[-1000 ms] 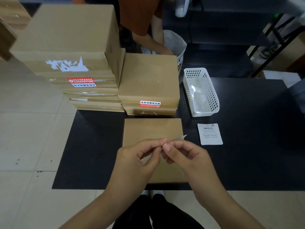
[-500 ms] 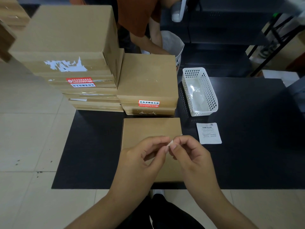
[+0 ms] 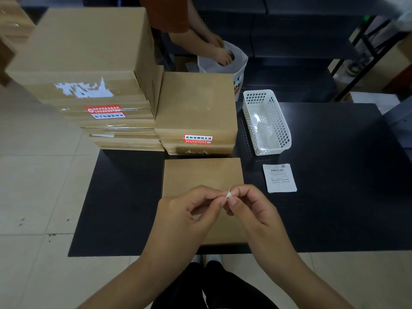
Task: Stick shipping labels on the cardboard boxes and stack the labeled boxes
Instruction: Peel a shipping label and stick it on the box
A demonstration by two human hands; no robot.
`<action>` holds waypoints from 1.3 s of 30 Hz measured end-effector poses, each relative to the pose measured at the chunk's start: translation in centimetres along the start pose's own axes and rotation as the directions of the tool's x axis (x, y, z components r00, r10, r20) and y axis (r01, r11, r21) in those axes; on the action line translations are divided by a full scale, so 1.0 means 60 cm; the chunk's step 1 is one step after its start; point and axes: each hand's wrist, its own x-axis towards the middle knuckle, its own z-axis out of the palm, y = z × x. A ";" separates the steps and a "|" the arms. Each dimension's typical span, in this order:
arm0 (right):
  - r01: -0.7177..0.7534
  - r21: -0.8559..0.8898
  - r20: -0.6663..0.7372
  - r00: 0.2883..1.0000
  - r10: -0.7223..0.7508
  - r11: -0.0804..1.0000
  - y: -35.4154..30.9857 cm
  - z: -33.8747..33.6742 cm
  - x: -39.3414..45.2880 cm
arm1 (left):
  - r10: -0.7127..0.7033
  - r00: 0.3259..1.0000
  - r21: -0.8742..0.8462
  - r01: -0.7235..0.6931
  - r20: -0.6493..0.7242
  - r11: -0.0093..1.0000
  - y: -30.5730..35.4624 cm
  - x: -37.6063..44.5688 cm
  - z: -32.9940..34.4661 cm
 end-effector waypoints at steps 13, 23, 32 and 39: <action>-0.048 0.062 -0.002 0.999 0.049 0.997 0.004 -0.005 0.004 | 0.097 0.995 0.093 -0.099 0.026 0.991 -0.006 0.001 -0.001; -0.095 0.076 0.017 0.995 0.094 0.993 0.010 -0.006 0.007 | 0.109 0.994 0.141 -0.112 0.030 0.984 -0.012 0.000 -0.006; -0.134 0.111 0.035 0.991 0.131 0.985 0.010 -0.007 0.009 | 0.106 0.993 0.144 -0.111 0.044 0.983 -0.014 0.001 -0.009; -0.126 0.079 0.011 0.992 0.125 0.989 0.008 -0.006 0.011 | 0.095 0.991 0.154 -0.109 0.095 0.982 -0.014 0.003 -0.011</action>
